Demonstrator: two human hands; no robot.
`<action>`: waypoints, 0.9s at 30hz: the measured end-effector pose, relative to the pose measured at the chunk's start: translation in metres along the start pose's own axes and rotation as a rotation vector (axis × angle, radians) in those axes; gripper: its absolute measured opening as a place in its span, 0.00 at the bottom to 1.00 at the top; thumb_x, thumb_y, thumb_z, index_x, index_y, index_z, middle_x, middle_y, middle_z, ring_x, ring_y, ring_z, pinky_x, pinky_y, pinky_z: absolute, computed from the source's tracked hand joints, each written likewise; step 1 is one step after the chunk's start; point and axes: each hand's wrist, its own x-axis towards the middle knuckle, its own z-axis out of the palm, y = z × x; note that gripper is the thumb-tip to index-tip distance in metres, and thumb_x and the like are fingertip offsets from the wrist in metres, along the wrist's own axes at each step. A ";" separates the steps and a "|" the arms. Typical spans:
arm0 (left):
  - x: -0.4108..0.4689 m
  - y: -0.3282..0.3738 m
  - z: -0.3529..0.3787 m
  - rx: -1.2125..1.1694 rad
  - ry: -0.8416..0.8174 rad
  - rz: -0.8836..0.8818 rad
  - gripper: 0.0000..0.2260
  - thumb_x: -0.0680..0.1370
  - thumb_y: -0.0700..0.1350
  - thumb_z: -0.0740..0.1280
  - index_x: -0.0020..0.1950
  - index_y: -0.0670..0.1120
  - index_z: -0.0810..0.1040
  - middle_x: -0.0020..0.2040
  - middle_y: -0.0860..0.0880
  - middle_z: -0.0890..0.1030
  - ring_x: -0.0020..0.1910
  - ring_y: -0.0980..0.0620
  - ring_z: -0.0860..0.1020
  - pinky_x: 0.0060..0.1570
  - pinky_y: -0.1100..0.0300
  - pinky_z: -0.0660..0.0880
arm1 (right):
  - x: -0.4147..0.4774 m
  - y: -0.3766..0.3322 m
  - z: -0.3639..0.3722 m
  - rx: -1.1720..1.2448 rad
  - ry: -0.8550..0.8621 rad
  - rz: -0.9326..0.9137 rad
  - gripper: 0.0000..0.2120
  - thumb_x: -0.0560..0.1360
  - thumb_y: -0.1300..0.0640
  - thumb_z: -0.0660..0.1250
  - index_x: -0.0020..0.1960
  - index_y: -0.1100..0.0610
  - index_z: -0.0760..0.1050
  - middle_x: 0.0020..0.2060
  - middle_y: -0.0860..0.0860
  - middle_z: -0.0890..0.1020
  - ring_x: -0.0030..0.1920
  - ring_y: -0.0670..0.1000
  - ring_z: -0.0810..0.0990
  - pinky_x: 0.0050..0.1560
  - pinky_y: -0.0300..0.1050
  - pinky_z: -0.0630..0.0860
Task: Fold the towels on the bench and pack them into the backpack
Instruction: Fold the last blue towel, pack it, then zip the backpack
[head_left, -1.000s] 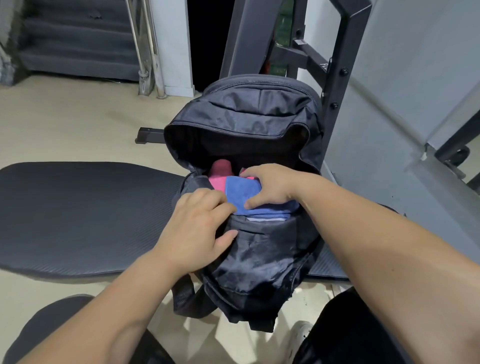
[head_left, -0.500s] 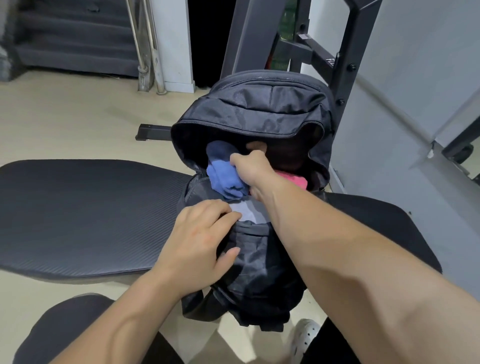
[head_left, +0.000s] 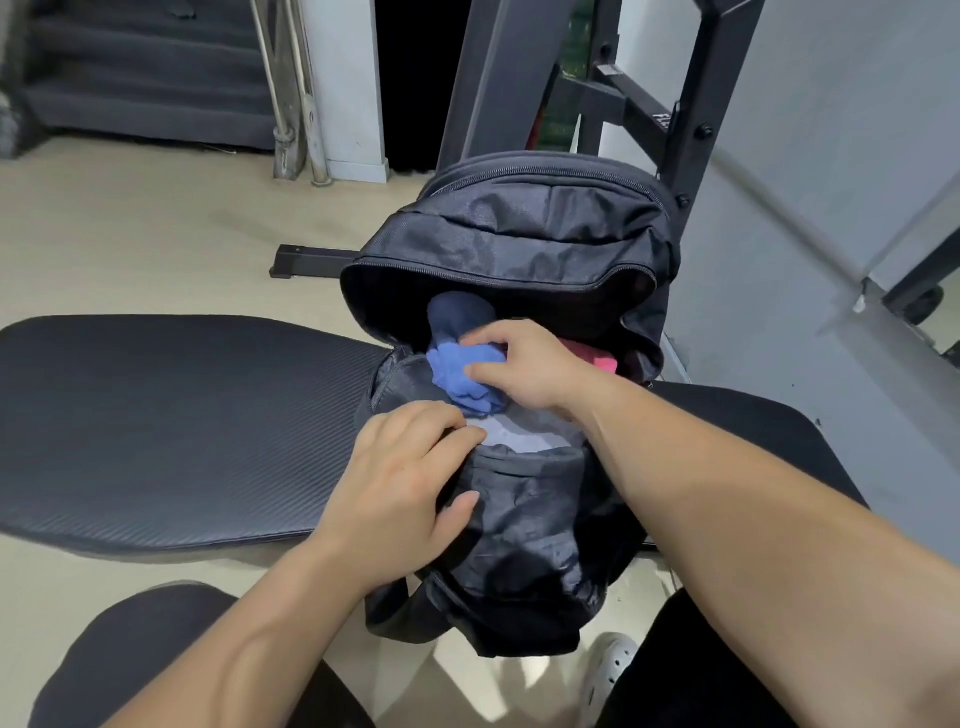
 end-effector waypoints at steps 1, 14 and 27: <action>0.000 0.001 0.000 0.002 -0.002 -0.002 0.23 0.73 0.52 0.72 0.65 0.46 0.78 0.62 0.49 0.76 0.67 0.44 0.73 0.61 0.46 0.69 | 0.005 -0.002 0.003 -0.017 0.084 0.001 0.19 0.75 0.58 0.71 0.66 0.57 0.79 0.64 0.52 0.81 0.61 0.47 0.77 0.57 0.32 0.67; -0.001 0.001 -0.004 0.020 -0.030 -0.016 0.25 0.72 0.54 0.71 0.66 0.47 0.78 0.63 0.51 0.76 0.67 0.47 0.71 0.62 0.50 0.67 | 0.007 -0.001 0.017 -0.862 -0.144 -0.348 0.35 0.81 0.43 0.57 0.81 0.59 0.50 0.81 0.56 0.53 0.80 0.59 0.52 0.75 0.56 0.58; 0.001 0.006 -0.006 0.116 -0.056 0.015 0.21 0.72 0.51 0.71 0.63 0.46 0.79 0.60 0.48 0.77 0.62 0.44 0.74 0.63 0.46 0.69 | 0.033 -0.006 0.048 -1.075 -0.259 -0.160 0.35 0.82 0.45 0.53 0.83 0.52 0.40 0.82 0.52 0.43 0.81 0.56 0.42 0.79 0.61 0.45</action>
